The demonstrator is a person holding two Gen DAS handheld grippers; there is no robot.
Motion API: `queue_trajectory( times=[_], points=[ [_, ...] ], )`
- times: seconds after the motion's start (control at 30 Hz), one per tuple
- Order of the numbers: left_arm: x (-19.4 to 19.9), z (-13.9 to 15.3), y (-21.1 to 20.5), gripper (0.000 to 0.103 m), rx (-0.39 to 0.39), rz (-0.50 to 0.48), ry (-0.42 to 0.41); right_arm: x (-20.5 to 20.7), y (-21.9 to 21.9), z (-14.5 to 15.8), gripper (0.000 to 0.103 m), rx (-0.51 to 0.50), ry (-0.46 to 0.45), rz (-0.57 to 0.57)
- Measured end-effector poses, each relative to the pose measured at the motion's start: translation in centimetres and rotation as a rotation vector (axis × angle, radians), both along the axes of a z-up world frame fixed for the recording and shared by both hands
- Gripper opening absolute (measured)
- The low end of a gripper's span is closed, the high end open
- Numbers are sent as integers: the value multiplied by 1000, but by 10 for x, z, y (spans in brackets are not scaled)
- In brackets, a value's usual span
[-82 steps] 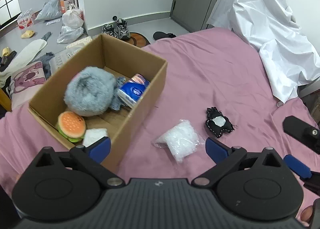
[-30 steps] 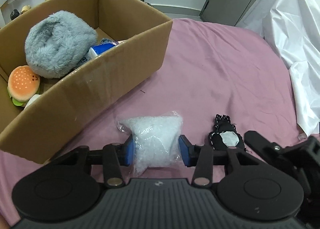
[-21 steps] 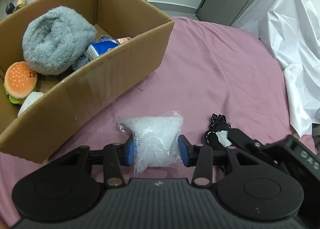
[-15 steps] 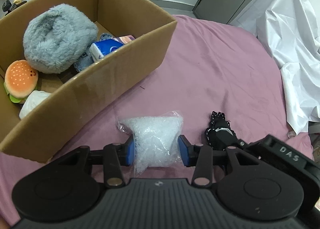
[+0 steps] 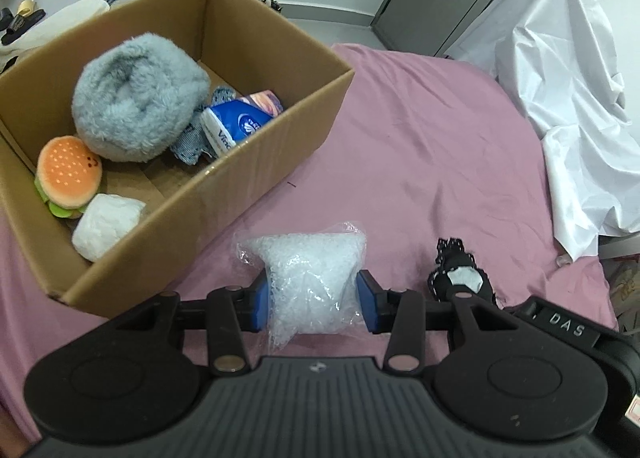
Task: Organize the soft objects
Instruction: 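Grasp the clear bag of white filling with the left tool while the right tool grasps the black lace item, then carry the clear bag and black lace item over the box with both tools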
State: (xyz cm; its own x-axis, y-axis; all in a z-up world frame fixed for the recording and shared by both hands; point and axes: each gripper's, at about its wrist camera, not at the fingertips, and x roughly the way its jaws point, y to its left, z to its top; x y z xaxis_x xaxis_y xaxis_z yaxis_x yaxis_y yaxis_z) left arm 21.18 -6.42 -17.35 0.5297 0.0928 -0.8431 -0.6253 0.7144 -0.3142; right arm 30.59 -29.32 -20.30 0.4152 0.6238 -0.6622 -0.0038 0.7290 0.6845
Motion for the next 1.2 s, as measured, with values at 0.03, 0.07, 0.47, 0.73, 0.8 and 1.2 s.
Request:
queue_trajectory(
  times=[0.03, 0.07, 0.47, 0.73, 0.8, 1.2],
  points=[
    [-2, 2, 0, 43, 1, -3, -2, -2, 0, 2, 12, -8, -4, -3],
    [-4, 4, 0, 43, 1, -6, -6, -5, -2, 5, 12, -11, -8, -6],
    [-18, 40, -4, 43, 19, -99, -70, -37, -5, 45, 12, -43, -117, 9],
    [-33, 62, 5, 43, 67, -131, -91, -48, -1, 74, 12, -53, -209, 37],
    [-35, 68, 8, 43, 78, -136, -98, -50, 0, 79, 12, -55, -229, 45],
    [-45, 101, 48, 43, 149, -157, -139, -60, 16, 100, 12, -51, -316, 96]
  ],
)
